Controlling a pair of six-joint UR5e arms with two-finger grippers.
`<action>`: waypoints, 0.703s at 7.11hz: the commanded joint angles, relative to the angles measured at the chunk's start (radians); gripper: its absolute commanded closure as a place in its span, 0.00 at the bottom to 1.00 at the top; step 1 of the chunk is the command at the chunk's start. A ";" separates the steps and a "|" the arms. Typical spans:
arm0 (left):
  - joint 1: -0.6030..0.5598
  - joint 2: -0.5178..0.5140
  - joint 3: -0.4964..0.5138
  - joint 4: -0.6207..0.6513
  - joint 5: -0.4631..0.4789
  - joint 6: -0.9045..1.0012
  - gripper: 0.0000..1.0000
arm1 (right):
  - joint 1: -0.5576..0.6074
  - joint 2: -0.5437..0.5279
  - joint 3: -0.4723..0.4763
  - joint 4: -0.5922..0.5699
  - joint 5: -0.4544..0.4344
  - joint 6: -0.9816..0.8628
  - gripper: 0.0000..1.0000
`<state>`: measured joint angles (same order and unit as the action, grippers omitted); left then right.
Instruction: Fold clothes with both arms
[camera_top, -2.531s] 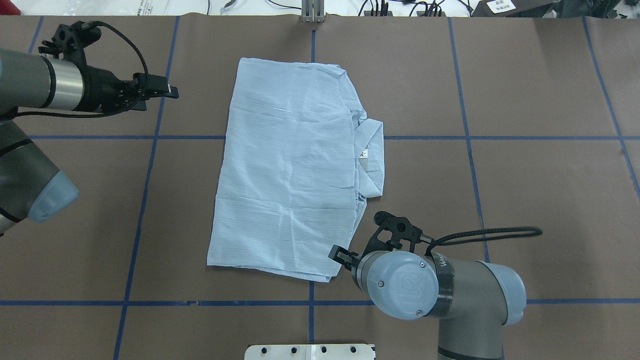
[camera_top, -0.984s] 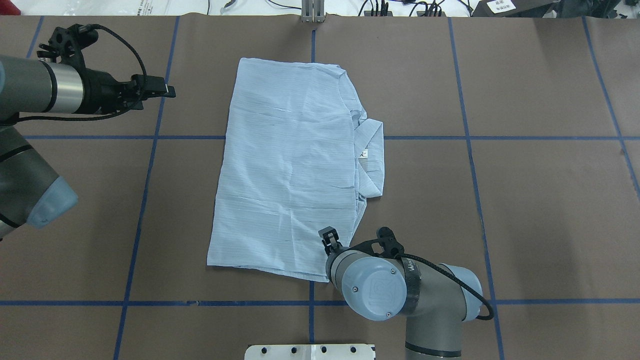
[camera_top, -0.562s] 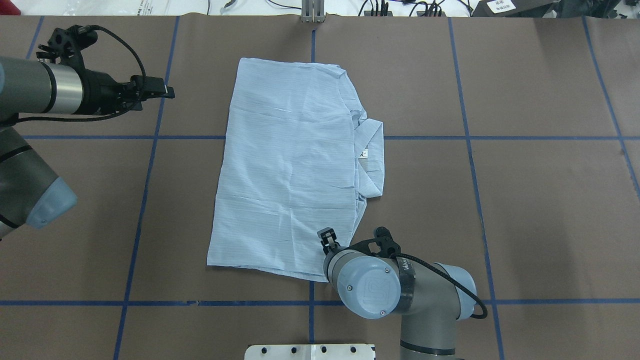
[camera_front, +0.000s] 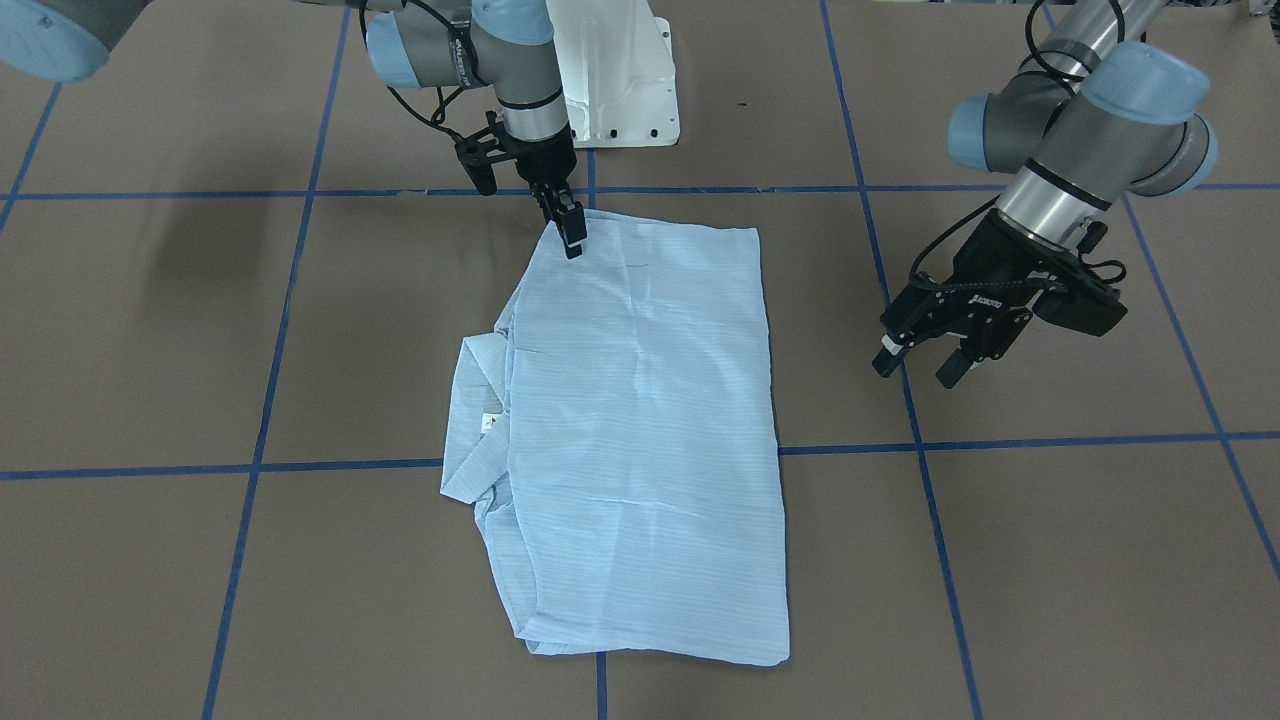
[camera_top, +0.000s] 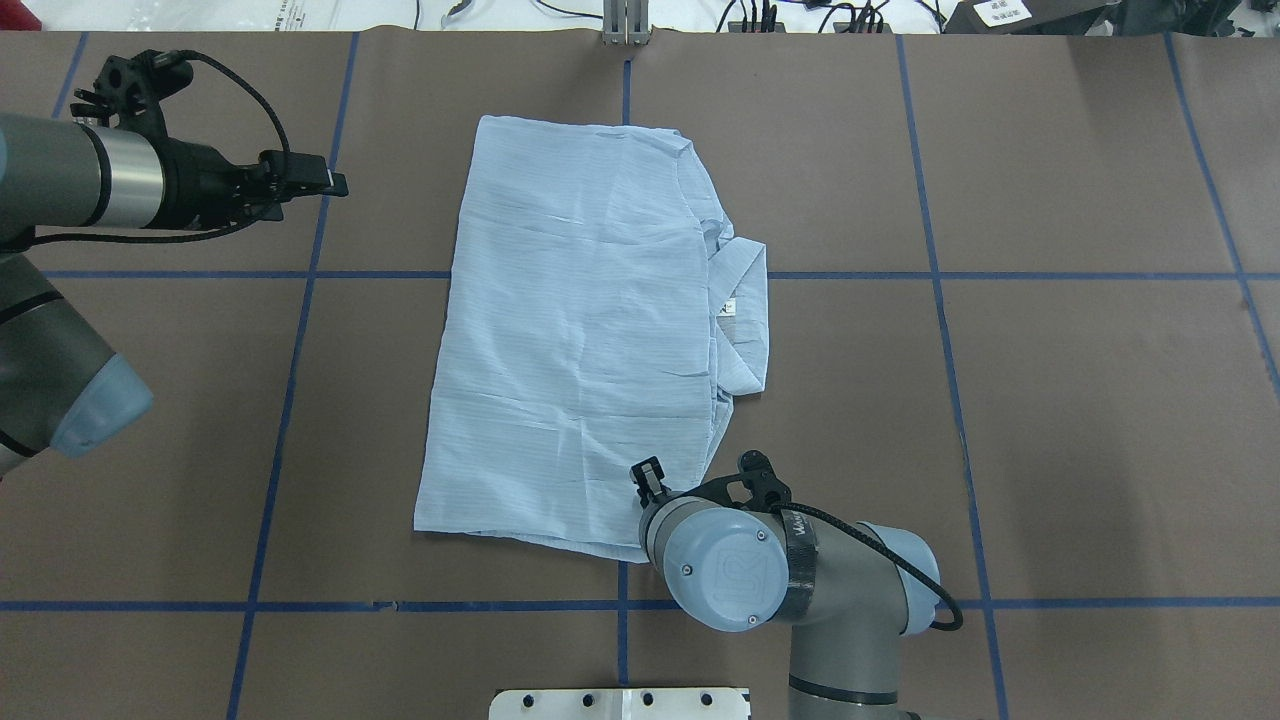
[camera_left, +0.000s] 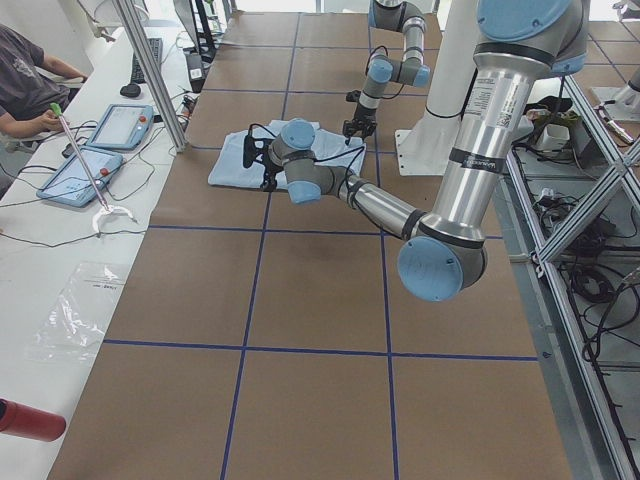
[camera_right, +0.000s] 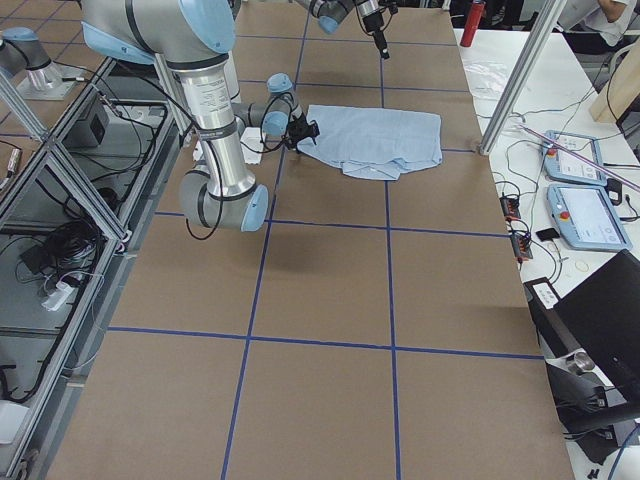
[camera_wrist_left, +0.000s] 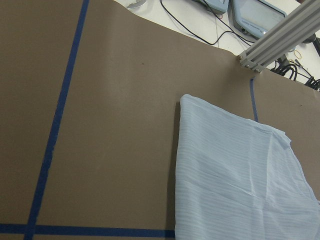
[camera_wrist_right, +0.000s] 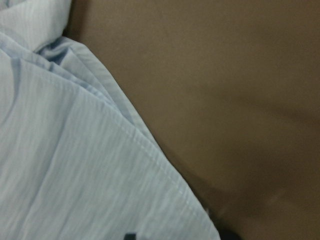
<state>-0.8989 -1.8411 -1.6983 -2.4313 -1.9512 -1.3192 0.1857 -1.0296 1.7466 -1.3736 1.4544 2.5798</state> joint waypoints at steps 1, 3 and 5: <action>0.000 0.000 0.000 0.000 0.000 0.000 0.00 | 0.012 0.000 0.004 0.001 0.003 -0.007 1.00; 0.000 0.002 -0.004 0.000 0.000 -0.006 0.00 | 0.014 -0.001 0.022 -0.002 0.020 -0.055 1.00; 0.006 0.055 -0.058 0.000 -0.002 -0.018 0.00 | 0.017 -0.013 0.065 -0.012 0.021 -0.067 1.00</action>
<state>-0.8969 -1.8191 -1.7218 -2.4314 -1.9515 -1.3281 0.2013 -1.0360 1.7866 -1.3791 1.4732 2.5235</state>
